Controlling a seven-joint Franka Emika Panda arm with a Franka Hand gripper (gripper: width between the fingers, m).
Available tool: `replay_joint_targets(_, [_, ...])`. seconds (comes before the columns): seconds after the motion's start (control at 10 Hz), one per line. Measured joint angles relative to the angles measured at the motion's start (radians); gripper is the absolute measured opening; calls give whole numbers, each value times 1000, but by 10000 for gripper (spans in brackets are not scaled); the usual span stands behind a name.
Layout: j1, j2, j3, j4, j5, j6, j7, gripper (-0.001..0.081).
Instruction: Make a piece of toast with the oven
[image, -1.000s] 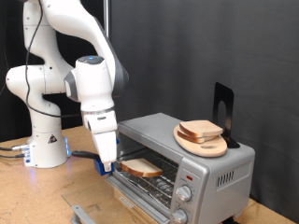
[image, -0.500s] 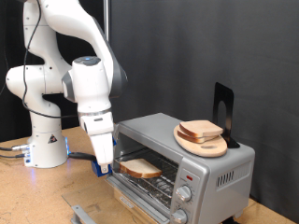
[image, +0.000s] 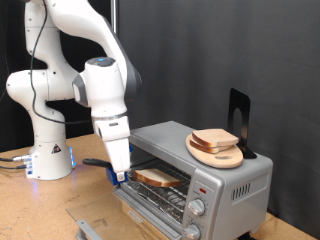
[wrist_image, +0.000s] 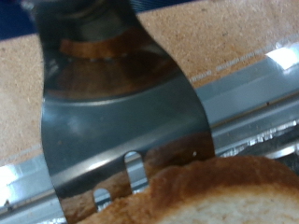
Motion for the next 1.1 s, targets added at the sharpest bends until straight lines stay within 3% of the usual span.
replay_joint_targets(0.7, [12, -16, 38, 2, -2, -20, 52, 368])
replay_joint_targets(1.1, [-18, -13, 19, -21, -34, -31, 18, 368])
